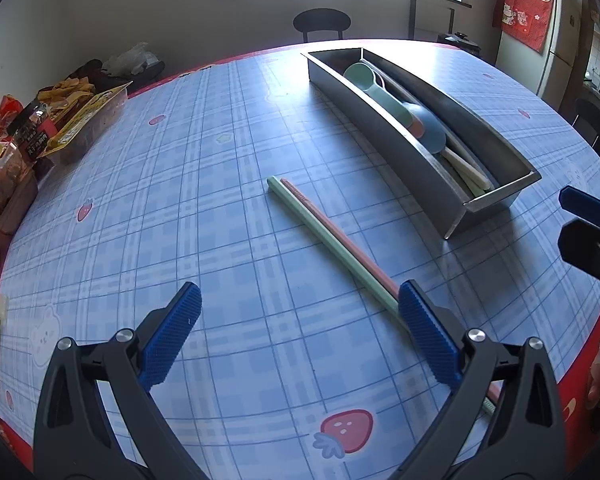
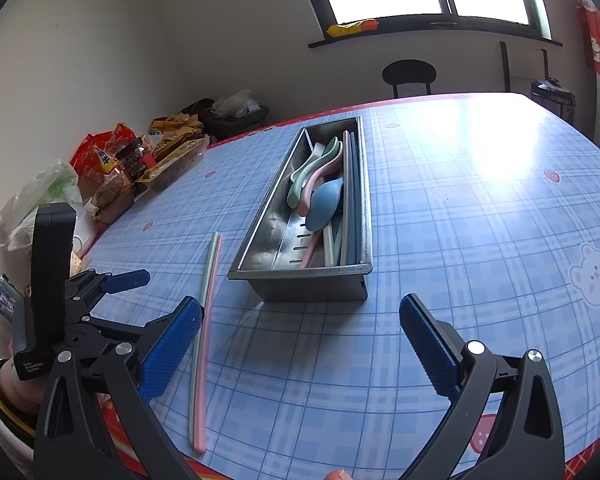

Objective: Organize utensils
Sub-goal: 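Move both tools back to the green and pink chopsticks on the cloth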

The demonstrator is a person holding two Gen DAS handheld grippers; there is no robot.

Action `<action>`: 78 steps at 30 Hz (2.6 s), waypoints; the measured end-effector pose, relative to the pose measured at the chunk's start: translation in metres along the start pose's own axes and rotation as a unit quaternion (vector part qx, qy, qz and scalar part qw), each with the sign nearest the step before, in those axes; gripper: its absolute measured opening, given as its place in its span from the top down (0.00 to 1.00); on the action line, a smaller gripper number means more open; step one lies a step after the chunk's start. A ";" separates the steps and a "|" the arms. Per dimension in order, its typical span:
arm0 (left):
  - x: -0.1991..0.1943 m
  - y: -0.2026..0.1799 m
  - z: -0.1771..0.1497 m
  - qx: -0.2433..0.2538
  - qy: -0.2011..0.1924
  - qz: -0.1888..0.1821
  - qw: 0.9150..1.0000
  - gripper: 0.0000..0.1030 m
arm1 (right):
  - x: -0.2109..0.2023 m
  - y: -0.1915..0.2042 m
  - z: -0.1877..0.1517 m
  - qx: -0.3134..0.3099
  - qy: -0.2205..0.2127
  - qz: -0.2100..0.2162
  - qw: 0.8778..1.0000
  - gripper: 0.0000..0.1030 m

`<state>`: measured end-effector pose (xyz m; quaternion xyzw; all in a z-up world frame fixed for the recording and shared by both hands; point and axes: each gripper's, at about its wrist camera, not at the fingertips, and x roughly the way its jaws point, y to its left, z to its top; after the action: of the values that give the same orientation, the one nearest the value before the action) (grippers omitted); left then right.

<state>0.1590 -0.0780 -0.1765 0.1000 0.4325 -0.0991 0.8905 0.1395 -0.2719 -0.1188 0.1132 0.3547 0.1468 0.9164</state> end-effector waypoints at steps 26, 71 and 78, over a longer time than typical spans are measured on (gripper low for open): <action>0.015 0.016 0.011 -0.071 0.046 -0.022 0.996 0.05 | 0.003 -0.001 0.001 0.002 0.006 0.007 1.000 0.06; 0.016 0.014 0.020 -0.145 0.107 0.017 0.983 0.17 | -0.009 -0.015 0.001 0.028 -0.005 0.031 0.999 0.06; 0.018 0.008 0.019 -0.133 0.102 0.041 0.985 0.13 | -0.009 -0.014 0.001 0.030 -0.006 0.029 0.999 0.06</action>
<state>0.1860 -0.0764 -0.1785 0.0075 0.5260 0.0066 0.8504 0.1364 -0.2883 -0.1172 0.1520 0.3498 0.1614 0.9102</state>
